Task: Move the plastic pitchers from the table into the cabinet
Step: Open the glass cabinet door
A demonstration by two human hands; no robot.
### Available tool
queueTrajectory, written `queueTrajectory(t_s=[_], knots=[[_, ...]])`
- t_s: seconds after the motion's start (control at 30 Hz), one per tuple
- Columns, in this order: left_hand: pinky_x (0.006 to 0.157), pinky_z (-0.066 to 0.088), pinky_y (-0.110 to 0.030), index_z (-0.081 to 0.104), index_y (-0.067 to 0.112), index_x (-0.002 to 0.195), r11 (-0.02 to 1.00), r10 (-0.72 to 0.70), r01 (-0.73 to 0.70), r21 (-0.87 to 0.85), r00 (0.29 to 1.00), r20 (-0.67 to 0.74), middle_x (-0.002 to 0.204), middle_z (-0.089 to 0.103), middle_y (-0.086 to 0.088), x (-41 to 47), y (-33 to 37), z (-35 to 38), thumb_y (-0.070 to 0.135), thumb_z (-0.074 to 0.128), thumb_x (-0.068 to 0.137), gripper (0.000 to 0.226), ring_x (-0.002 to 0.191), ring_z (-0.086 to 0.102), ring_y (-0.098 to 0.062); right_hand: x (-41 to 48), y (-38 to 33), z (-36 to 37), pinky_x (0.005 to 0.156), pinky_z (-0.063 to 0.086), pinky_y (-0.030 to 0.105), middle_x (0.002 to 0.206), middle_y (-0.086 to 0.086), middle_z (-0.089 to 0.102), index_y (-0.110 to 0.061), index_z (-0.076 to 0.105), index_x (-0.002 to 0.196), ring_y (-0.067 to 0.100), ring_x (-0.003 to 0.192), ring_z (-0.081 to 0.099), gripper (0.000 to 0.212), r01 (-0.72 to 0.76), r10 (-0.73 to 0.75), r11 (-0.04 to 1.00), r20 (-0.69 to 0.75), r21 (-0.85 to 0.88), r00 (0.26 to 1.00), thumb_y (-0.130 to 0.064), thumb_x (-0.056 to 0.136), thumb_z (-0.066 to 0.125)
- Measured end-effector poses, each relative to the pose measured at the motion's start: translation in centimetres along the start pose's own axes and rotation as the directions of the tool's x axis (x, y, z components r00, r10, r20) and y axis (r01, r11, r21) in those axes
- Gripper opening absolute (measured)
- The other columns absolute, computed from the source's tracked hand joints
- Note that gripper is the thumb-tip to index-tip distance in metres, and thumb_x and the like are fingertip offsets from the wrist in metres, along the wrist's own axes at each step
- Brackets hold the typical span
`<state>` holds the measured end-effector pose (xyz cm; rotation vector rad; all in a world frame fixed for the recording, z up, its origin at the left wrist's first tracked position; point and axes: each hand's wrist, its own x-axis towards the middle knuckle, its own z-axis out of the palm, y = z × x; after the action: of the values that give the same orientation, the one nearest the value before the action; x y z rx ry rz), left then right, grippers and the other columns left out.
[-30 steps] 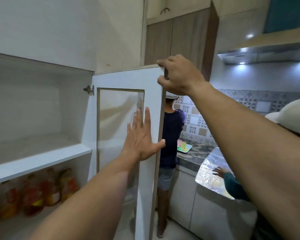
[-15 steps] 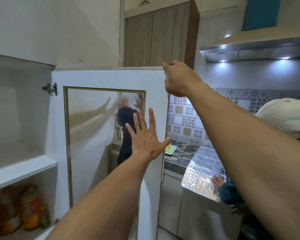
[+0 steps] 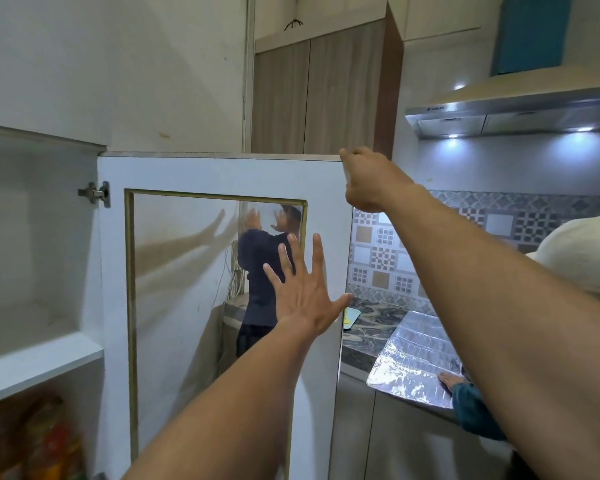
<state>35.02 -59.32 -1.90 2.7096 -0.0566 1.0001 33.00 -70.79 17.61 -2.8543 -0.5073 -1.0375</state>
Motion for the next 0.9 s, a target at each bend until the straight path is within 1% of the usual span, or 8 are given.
queueTrajectory(t_s=[0.07,0.23,0.37,0.47,0.6,0.67,0.8,0.9], knots=[[0.114,-0.004,-0.068,-0.033,0.028,0.148,1.000,0.007,-0.007,-0.011,1.000,-0.005,0.159,-0.029,-0.017,0.2,-0.1,0.3,0.089,0.037,0.072,0.120,0.147,-0.021,-0.043,0.1,0.2,0.3,0.114,0.036,0.046,0.161,0.014,0.033,-0.010,0.023,0.159,0.037,0.144,0.036,0.075,-0.011,0.011,1.000,0.008,0.021,1.000,-0.003,0.091,0.054],[0.116,-0.002,-0.064,-0.026,0.033,0.151,0.996,0.078,-0.075,0.051,0.996,-0.040,0.163,-0.021,-0.014,0.9,-1.6,-0.1,0.086,0.018,0.079,0.099,0.150,-0.014,-0.039,0.6,0.0,0.6,0.112,0.039,0.048,0.158,0.013,0.037,-0.011,0.027,0.157,0.037,0.143,0.036,0.073,-0.037,0.036,0.998,0.018,0.058,0.999,-0.011,0.090,0.056],[0.118,0.001,-0.063,-0.021,0.037,0.152,0.990,0.121,-0.119,0.075,0.993,-0.015,0.164,-0.018,-0.013,1.2,-2.4,-0.8,0.078,0.020,0.086,0.088,0.151,-0.009,-0.039,0.7,-0.1,0.4,0.111,0.038,0.048,0.156,0.014,0.038,-0.010,0.031,0.155,0.038,0.142,0.036,0.069,-0.064,0.062,0.997,0.043,0.046,0.997,-0.014,0.091,0.056],[0.119,0.002,-0.061,-0.014,0.037,0.154,0.983,0.158,-0.159,0.088,0.987,0.013,0.165,-0.014,-0.012,1.6,-3.0,-1.6,0.074,0.022,0.090,0.082,0.152,-0.006,-0.037,0.8,-0.5,0.2,0.110,0.038,0.052,0.153,0.015,0.041,-0.011,0.038,0.150,0.039,0.141,0.035,0.064,-0.063,0.062,0.998,0.035,0.006,0.997,-0.016,0.090,0.058],[0.120,0.004,-0.060,-0.005,0.036,0.156,0.966,0.213,-0.207,0.152,0.977,-0.020,0.166,-0.003,-0.013,2.6,-5.0,-3.8,0.068,0.021,0.094,0.075,0.152,-0.001,-0.036,1.1,-1.8,0.2,0.115,0.028,0.056,0.157,0.016,0.035,-0.011,0.044,0.147,0.039,0.145,0.029,0.057,0.004,-0.008,0.999,-0.066,-0.050,0.998,-0.026,0.093,0.057],[0.120,0.007,-0.059,-0.005,0.036,0.156,0.957,0.216,-0.198,0.212,0.974,-0.065,0.166,-0.001,-0.013,3.4,-6.6,-5.7,0.067,0.019,0.094,0.073,0.152,0.002,-0.036,1.3,-3.0,0.2,0.116,0.028,0.055,0.156,0.018,0.037,-0.009,0.047,0.143,0.038,0.145,0.030,0.054,0.059,-0.067,0.996,-0.129,-0.065,0.989,-0.029,0.094,0.054],[0.121,0.006,-0.059,-0.006,0.034,0.156,0.944,0.177,-0.145,0.295,0.980,-0.086,0.166,-0.008,-0.011,4.0,-11.2,-10.3,0.063,0.019,0.097,0.071,0.153,-0.003,-0.033,1.9,-6.8,0.8,0.112,0.035,0.051,0.147,0.019,0.046,-0.006,0.052,0.136,0.038,0.137,0.040,0.048,0.168,-0.169,0.985,-0.243,-0.025,0.955,-0.028,0.094,0.053],[0.121,0.006,-0.058,-0.007,0.032,0.157,0.923,0.101,-0.048,0.381,0.987,-0.122,0.166,-0.008,-0.013,2.9,-15.5,-13.7,0.060,0.020,0.097,0.071,0.153,-0.003,-0.034,2.1,-11.0,1.9,0.111,0.035,0.049,0.150,0.019,0.043,-0.008,0.047,0.143,0.037,0.138,0.040,0.053,0.253,-0.225,0.965,-0.278,0.068,0.934,-0.027,0.094,0.052]])
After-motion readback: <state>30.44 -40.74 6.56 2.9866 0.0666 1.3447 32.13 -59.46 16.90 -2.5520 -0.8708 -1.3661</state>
